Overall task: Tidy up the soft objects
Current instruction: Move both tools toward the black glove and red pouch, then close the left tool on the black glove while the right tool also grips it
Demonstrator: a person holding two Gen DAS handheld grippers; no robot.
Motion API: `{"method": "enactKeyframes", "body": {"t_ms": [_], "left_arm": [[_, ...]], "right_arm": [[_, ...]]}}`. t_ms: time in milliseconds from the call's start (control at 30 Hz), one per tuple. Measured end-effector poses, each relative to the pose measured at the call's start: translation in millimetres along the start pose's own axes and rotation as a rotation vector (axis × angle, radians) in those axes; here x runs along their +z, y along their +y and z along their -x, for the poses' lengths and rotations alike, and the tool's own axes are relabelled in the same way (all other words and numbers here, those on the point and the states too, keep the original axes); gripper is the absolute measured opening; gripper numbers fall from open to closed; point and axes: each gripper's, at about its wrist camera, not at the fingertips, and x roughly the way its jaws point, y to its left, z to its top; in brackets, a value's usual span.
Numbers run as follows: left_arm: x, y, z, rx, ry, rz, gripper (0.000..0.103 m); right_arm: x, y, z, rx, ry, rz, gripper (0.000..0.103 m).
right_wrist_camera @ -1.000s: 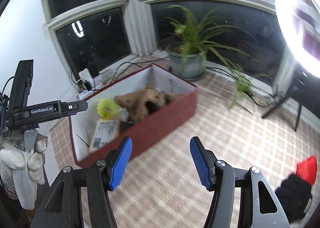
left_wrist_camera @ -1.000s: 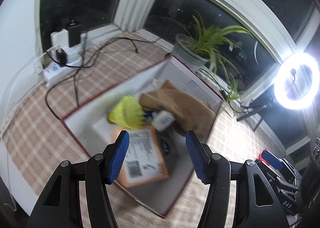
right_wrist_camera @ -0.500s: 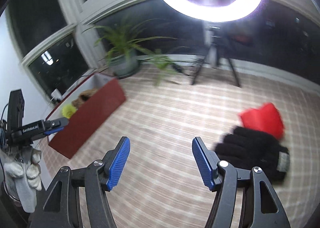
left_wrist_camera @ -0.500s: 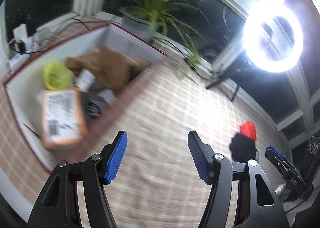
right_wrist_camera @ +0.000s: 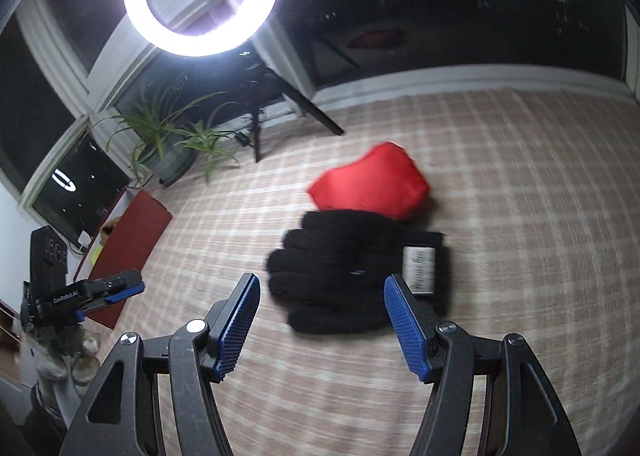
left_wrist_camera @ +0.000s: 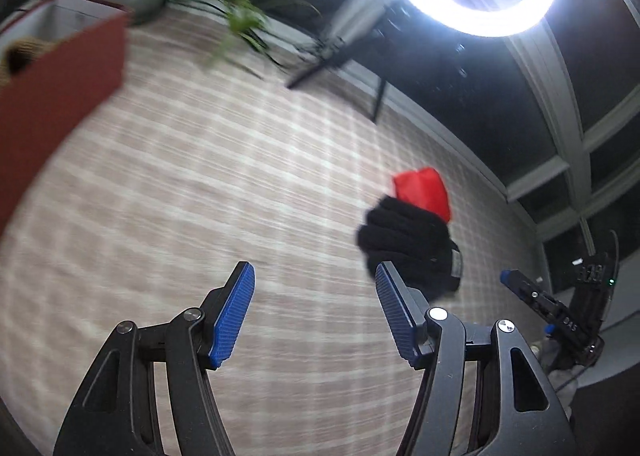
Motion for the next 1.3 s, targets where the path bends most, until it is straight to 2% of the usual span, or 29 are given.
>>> {"method": "enactKeyframes", "body": {"t_ms": [233,400,567,800,967,1300], "left_arm": [[-5,-32,-54,-0.044,0.088,-0.046,0.063],[-3,-48,-85,-0.05,0.14,-0.096,0.063],[3,-52,-105,-0.058,0.168,-0.097,0.063],[6,-60,-126,-0.049,0.191,-0.119,0.064],[6,-68,-131,-0.038,0.176,-0.158,0.069],[6,-86,-145,-0.084,0.178,-0.154,0.074]], "right_arm": [[0,-55,-15,0.024,0.058,-0.029,0.061],[-1,-79,-33,0.052,0.1,-0.038,0.061],[1,-101,-49,0.085,0.127,-0.066,0.061],[3,-112,-74,0.134,0.171,-0.09,0.055],[3,-111,-84,0.176,0.188,-0.094,0.045],[5,-114,-81,0.247,0.19,-0.11,0.039]]}}
